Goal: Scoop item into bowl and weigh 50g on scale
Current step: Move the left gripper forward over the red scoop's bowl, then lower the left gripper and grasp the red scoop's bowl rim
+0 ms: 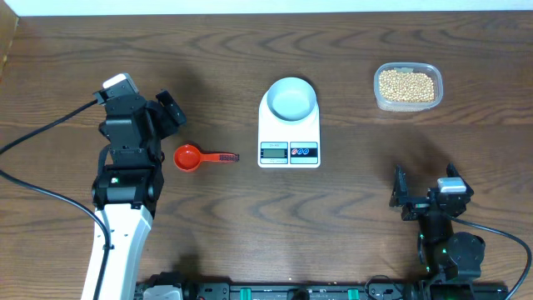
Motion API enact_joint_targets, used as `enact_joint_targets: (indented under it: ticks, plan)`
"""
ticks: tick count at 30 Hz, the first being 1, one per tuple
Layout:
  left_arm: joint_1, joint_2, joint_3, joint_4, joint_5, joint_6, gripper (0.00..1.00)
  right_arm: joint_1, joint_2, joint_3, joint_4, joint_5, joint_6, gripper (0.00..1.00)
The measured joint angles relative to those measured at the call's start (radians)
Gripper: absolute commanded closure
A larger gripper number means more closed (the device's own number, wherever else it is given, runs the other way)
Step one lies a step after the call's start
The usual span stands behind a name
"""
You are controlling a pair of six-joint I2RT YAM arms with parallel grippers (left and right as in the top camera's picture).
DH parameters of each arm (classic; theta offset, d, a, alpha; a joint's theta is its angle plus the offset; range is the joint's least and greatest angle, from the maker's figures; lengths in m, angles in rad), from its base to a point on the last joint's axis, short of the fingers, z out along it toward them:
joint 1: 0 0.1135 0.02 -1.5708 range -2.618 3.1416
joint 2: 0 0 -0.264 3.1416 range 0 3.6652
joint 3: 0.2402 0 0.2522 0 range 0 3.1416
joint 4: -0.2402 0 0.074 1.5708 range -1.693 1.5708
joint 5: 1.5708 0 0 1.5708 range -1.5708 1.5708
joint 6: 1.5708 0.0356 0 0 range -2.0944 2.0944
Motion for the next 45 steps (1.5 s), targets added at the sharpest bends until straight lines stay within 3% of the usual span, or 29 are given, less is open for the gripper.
enact_joint_targets:
  ticks: [8,17,29,45]
  plan:
    - [0.000,0.000,0.000,-0.029,0.000,-0.028,0.04,0.000,0.000,0.000,0.000,0.000,0.000,0.01]
    - [0.000,0.000,0.000,-0.184,0.006,-0.161,0.04,0.000,0.000,0.000,0.000,0.000,0.000,0.01]
    - [0.000,0.008,0.000,-0.194,0.049,-0.220,0.04,0.000,0.000,0.000,0.000,0.000,0.000,0.01]
    - [0.000,0.210,0.000,-0.213,0.058,-0.387,0.04,0.000,0.000,0.000,0.000,0.000,0.000,0.01]
